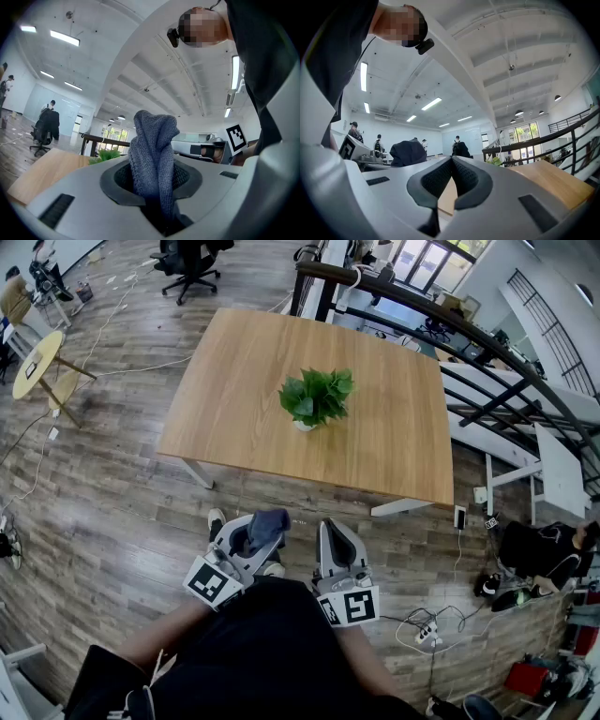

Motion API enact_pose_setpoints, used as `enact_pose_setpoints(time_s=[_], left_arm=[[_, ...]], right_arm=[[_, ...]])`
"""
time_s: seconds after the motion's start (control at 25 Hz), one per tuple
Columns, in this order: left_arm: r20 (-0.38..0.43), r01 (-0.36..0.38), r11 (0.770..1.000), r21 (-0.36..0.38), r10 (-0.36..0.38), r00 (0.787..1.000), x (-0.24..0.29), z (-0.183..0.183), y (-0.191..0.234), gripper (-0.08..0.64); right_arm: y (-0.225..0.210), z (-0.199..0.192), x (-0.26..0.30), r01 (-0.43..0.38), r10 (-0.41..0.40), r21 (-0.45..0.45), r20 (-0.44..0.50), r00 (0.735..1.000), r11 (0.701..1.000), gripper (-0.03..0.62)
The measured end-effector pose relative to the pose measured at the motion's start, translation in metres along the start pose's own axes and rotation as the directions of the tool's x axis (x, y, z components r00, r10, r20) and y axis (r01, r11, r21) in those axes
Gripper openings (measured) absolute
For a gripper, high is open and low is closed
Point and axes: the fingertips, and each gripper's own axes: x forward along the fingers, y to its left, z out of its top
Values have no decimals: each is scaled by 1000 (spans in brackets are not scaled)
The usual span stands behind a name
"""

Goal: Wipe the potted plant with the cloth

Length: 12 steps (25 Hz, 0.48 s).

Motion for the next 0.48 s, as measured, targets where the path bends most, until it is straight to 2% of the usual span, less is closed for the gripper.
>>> enact_pose_setpoints(time_s=[0.48], left_arm=[[-29, -111, 994, -5, 110, 993, -4, -16, 25, 135]], right_arm=[[-9, -10, -16, -56, 53, 76, 38, 998, 995, 18]])
